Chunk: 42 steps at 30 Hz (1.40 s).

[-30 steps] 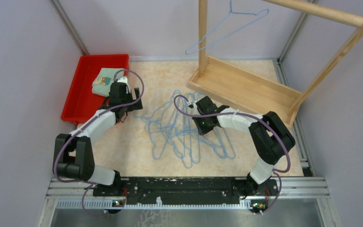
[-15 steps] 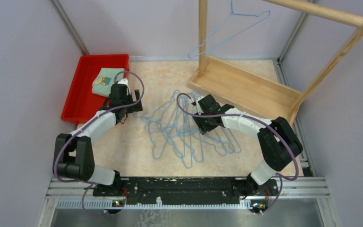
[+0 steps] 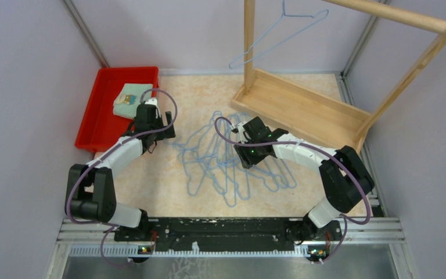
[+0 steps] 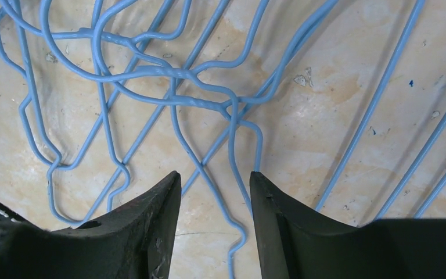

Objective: Organize the hangers

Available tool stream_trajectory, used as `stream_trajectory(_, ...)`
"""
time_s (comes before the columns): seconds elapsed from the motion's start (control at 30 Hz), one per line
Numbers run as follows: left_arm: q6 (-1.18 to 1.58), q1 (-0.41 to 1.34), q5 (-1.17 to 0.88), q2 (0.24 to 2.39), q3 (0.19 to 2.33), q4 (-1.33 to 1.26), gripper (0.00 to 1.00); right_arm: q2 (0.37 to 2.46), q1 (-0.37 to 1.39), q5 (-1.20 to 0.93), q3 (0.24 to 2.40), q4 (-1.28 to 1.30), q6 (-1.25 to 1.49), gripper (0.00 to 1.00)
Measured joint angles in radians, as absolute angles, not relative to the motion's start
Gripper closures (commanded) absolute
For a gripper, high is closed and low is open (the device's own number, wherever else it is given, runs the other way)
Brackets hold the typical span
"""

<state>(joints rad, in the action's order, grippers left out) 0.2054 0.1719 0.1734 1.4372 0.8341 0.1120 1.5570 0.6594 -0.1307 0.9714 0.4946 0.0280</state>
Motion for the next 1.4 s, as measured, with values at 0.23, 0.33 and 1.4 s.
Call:
stream_trajectory(0.23,0.205,0.172,0.174,1.437,0.834,0.112,0.00,1.599,0.661,-0.138,0.985,0.488,0.029,0.54)
stream_trajectory(0.33,0.205,0.172,0.176,1.437,0.834,0.112,0.00,1.630,0.661,-0.138,0.987,0.485,0.029,0.55)
stream_trajectory(1.4,0.222,0.172,0.198,1.457,0.838,0.112,0.00,1.544,0.661,-0.256,1.272,0.698,0.006,1.00)
